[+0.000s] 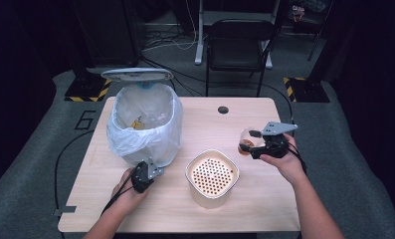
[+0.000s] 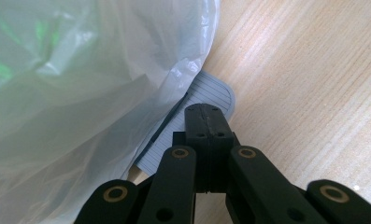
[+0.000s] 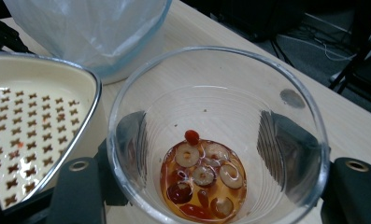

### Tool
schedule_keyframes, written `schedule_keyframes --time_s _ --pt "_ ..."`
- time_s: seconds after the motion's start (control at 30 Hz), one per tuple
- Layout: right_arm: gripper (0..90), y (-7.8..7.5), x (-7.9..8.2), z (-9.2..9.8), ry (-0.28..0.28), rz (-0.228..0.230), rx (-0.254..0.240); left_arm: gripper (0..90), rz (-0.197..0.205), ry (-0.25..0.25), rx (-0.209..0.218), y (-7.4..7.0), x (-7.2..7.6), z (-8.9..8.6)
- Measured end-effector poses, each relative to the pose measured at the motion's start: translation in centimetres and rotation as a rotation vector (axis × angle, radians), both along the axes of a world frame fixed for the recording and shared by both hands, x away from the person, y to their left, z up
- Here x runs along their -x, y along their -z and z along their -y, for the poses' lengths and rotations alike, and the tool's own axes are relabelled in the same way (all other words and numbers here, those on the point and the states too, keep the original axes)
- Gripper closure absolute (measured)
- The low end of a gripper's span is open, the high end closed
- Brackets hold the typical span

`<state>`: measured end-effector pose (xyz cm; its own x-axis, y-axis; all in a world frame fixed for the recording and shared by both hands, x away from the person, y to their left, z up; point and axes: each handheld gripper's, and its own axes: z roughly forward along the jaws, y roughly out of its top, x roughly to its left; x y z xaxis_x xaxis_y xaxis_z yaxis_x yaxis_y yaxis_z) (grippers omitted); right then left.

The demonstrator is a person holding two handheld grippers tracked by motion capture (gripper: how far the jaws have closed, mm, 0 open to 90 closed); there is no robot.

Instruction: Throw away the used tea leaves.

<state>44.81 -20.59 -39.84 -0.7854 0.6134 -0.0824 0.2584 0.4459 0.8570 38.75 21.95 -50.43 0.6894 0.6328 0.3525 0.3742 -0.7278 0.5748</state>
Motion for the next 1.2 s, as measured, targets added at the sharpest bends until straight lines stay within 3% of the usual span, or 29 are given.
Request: schedule_keyframes --time_s 0.2,0.53,1.2 --pt "34.7 -0.6 -0.8 -1.7 -0.039 0.021 -0.017 90.0 0.001 0.001 -0.001 0.0 0.0 0.0" --pt "38.7 -1.8 -1.4 -4.1 -0.104 0.078 0.026 90.0 0.005 -0.003 -0.002 0.0 0.0 0.0" --pt "39.2 -3.1 0.0 -6.4 -0.240 0.329 0.141 90.0 0.005 -0.003 -0.001 0.0 0.0 0.0"
